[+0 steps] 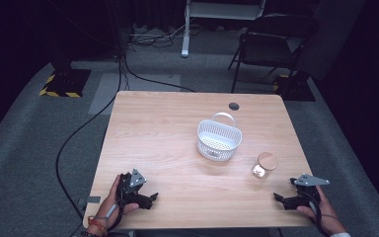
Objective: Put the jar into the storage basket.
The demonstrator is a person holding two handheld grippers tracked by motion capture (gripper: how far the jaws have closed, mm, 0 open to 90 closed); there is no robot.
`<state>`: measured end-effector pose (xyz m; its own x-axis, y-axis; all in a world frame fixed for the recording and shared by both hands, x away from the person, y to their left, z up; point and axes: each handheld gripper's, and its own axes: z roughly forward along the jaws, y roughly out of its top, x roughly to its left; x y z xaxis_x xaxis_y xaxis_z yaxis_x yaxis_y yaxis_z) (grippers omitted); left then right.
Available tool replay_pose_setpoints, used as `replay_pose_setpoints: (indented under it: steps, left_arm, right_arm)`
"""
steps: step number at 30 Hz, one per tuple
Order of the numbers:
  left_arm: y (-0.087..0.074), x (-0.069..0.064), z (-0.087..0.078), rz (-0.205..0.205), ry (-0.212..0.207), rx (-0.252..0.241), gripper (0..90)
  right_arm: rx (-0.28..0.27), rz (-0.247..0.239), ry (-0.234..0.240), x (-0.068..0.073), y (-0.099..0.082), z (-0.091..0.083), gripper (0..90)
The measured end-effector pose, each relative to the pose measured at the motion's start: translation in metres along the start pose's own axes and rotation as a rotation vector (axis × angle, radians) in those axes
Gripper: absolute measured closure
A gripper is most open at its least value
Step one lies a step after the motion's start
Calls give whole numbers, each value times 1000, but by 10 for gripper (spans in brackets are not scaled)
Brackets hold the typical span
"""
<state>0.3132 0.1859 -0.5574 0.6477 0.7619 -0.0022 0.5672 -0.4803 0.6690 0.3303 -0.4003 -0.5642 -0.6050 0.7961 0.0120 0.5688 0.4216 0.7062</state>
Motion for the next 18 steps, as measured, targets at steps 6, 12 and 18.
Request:
replay_pose_setpoints:
  steps: [6, 12, 18]
  left_arm:
    - [0, 0, 0, 0, 0, 0, 0]
    - [0, 0, 0, 0, 0, 0, 0]
    - [0, 0, 0, 0, 0, -1, 0]
  right_arm:
    - [-2, 0, -1, 0, 0, 0, 0]
    - [8, 2, -2, 0, 0, 0, 0]
    - [41, -6, 3, 0, 3, -1, 0]
